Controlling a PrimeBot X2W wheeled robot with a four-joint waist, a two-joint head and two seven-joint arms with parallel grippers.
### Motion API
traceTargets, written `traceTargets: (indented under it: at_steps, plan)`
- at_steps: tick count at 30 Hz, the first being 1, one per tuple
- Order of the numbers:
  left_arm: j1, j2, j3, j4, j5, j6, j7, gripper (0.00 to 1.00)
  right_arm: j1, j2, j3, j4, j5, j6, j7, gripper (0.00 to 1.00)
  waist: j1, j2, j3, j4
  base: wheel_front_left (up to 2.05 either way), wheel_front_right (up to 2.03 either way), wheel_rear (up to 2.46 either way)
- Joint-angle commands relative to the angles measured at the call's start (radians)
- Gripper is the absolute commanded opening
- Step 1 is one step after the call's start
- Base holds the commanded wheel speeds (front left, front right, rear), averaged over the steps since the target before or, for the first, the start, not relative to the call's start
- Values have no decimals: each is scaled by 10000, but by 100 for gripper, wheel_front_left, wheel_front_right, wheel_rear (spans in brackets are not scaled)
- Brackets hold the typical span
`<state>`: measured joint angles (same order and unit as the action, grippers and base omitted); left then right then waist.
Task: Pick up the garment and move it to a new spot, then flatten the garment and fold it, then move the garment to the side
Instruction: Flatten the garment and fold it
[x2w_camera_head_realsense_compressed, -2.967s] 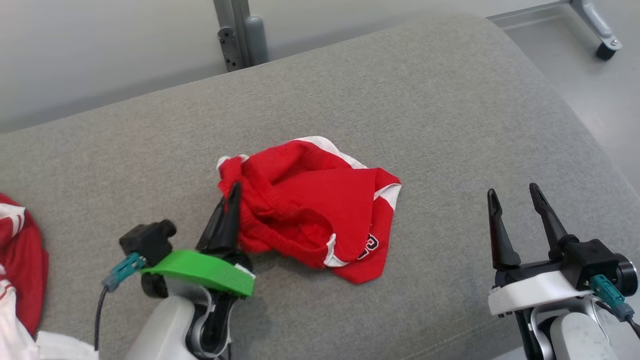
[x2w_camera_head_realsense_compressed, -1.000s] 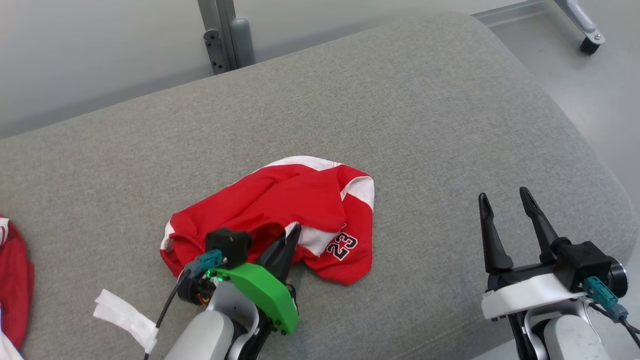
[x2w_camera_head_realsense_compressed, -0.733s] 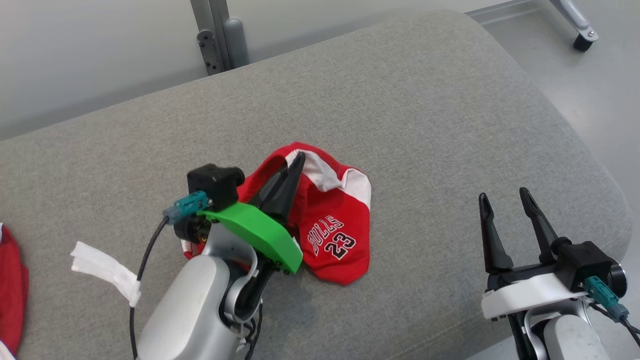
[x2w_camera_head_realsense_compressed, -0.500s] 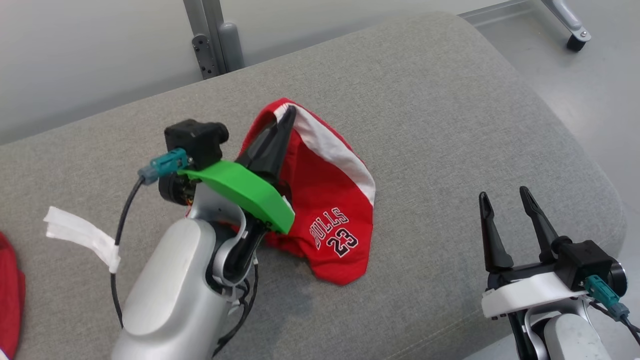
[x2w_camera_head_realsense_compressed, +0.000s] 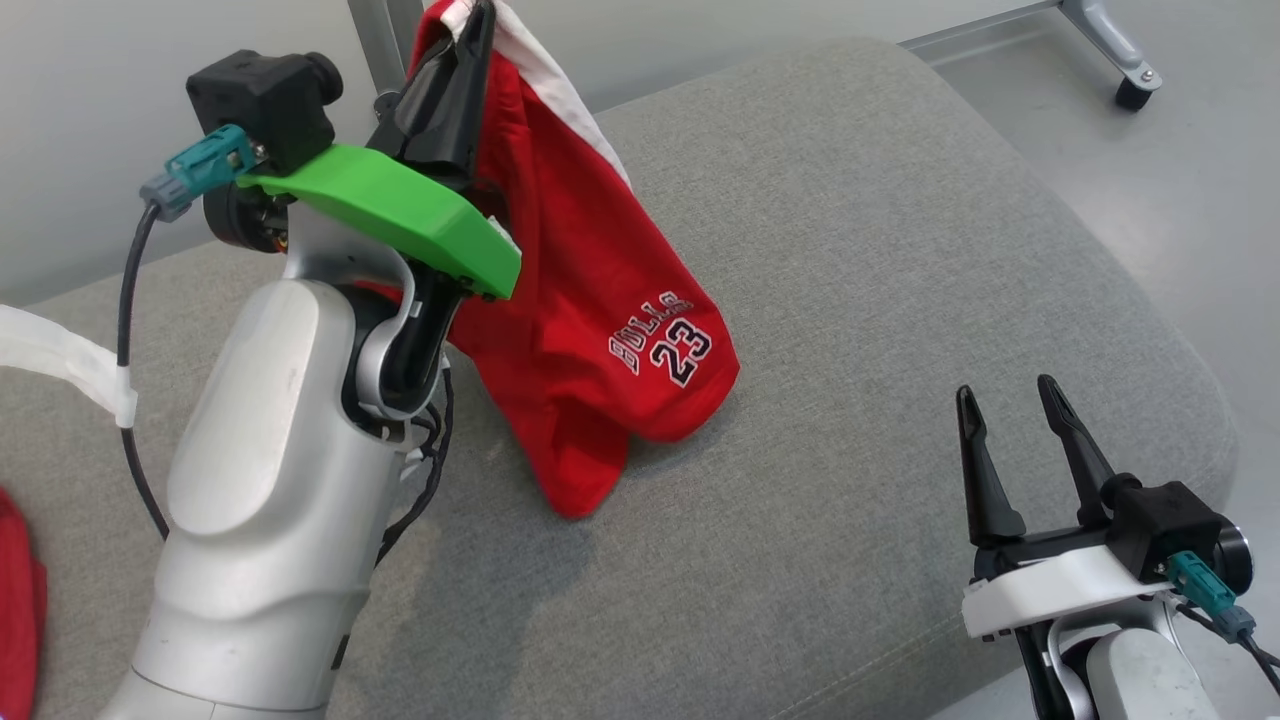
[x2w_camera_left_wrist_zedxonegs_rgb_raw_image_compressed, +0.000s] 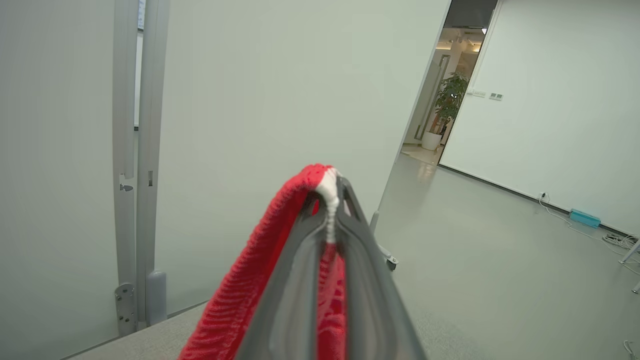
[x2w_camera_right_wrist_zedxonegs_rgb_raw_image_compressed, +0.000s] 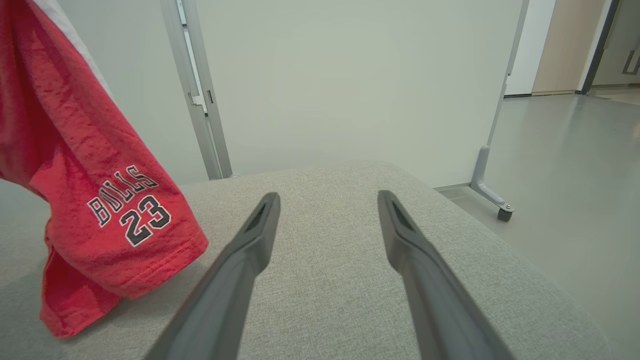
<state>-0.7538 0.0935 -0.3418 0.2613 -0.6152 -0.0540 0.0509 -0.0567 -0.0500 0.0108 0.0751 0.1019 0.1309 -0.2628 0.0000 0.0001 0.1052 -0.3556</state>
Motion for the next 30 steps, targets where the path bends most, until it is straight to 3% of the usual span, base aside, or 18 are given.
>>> traceTargets:
  at_steps: [1,8,14,21,25,30]
  plan:
    - [-169,34,24,115,47,-113,-241,0,38,-9,0,17,-90,-3,-33,100,0,-1,-11,-5,0,0,0]
    - [380,-76,-440,320,-281,-548,-950,0,127,-9,-103,-27,-137,-3,-31,100,0,-1,-21,113,0,0,0]
    - [2033,49,-1588,-652,-995,-754,-812,0,246,-11,-211,-25,-224,-3,-31,100,0,-1,-39,377,0,0,0]
    - [5032,1289,-2981,-2307,-2664,-776,-371,0,268,-9,-282,54,-278,-3,-31,100,0,-1,-143,649,0,0,0]
    - [6534,2141,-2833,-2350,-3293,-777,-718,0,347,-8,-349,44,-328,-3,-33,100,0,-1,-187,862,0,0,0]
    - [7639,2752,-2317,-1720,-3891,-777,-1228,0,412,-9,-408,46,-420,-3,-33,100,0,-1,-168,1225,0,0,0]
